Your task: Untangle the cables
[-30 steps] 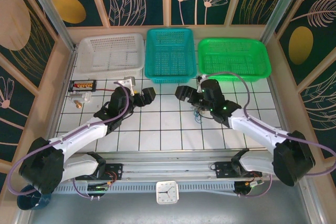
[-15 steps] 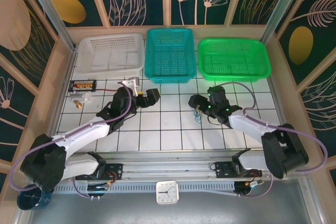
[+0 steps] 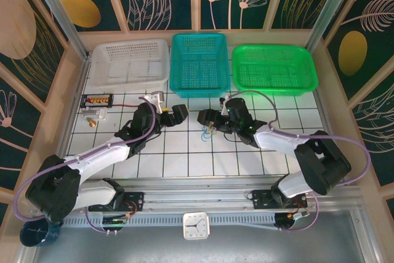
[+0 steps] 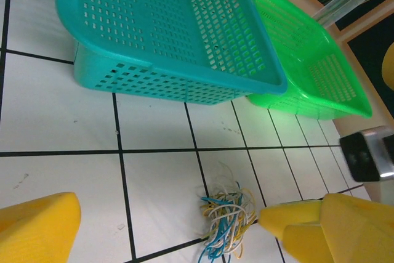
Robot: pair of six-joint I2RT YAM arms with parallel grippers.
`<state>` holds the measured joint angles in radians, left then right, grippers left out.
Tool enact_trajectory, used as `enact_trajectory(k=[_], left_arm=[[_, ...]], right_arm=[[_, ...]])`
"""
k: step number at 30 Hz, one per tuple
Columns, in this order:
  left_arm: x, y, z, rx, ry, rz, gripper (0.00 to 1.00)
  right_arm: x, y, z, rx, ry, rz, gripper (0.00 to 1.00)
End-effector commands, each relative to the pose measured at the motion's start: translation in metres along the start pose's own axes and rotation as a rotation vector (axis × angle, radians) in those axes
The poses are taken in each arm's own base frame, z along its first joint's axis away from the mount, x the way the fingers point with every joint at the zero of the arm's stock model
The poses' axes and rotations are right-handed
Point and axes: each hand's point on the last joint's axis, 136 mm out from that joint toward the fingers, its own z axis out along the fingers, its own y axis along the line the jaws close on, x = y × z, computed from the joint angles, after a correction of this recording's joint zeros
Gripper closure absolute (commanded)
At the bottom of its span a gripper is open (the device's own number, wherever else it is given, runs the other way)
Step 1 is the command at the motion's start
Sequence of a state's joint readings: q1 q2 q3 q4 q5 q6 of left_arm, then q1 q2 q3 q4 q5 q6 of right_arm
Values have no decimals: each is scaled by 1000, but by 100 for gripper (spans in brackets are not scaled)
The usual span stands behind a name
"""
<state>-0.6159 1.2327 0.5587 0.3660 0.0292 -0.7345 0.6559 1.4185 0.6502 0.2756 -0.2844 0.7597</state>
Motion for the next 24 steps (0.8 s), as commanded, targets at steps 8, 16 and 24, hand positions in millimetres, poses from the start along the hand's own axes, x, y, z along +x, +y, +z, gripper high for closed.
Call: enact_trajectory(k=[8, 16, 24], left_arm=[[17, -11, 13, 51, 60, 25, 4], [48, -39, 49, 40, 190, 139, 15], [69, -57, 93, -22, 327, 376, 24]], right_arm=[[-37, -53, -49, 266, -160, -26, 17], [-44, -88, -77, 262, -215, 66, 27], [-30, -93, -84, 238, -205, 79, 47]])
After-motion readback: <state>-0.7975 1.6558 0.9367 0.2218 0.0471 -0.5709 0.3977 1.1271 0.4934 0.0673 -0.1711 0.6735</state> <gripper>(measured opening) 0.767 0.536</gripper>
